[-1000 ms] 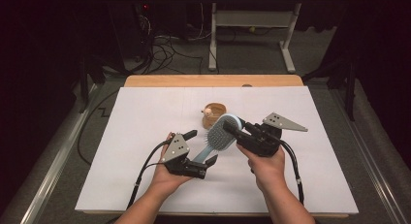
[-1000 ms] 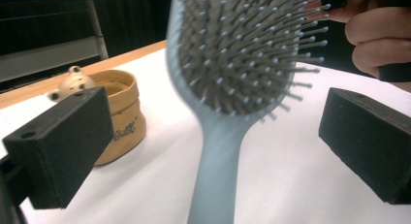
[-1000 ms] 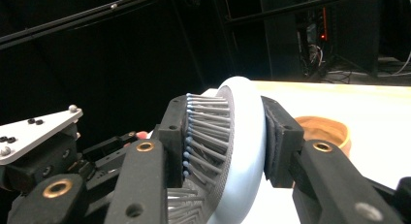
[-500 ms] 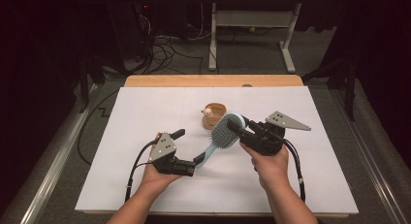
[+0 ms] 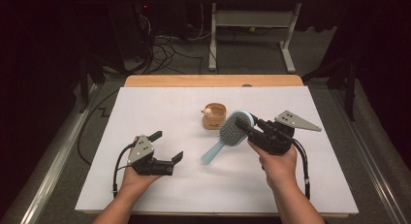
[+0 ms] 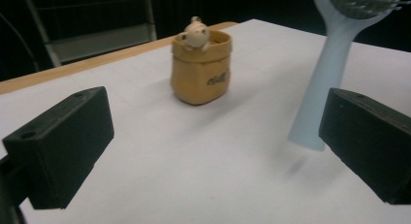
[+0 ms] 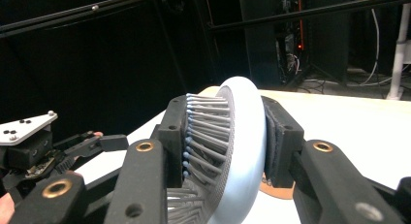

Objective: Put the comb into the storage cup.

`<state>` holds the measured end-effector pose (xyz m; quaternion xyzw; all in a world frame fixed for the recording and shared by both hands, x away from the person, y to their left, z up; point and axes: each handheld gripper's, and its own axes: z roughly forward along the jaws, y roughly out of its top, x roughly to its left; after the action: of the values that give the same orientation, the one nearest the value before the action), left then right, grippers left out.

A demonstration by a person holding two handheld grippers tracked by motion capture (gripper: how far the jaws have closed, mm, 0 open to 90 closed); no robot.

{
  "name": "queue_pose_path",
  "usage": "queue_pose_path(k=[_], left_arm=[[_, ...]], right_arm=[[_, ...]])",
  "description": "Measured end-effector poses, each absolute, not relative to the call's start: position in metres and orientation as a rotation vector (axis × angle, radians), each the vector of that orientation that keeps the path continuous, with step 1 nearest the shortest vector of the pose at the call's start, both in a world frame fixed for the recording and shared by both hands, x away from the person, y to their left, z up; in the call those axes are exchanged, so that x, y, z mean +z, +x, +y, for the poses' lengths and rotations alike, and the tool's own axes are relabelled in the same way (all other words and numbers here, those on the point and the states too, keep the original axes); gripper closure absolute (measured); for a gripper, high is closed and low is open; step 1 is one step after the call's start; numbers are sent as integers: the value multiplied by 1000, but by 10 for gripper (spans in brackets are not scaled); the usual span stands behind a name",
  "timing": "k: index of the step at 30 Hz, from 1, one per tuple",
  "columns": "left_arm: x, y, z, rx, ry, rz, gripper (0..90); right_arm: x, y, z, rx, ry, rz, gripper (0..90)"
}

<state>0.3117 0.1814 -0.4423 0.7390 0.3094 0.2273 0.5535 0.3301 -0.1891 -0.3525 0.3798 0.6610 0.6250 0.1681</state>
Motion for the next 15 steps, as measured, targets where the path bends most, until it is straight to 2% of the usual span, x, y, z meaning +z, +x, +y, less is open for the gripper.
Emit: queue_pose_path(k=[4,15], left_arm=[[-448,312,197,561,1725,767,0],[-452,310,195,563,1763,737,0]], right_arm=[[-352,328,-193,1764,1078,1868,610],[-353,325,-202,1745,1086,1835,610]])
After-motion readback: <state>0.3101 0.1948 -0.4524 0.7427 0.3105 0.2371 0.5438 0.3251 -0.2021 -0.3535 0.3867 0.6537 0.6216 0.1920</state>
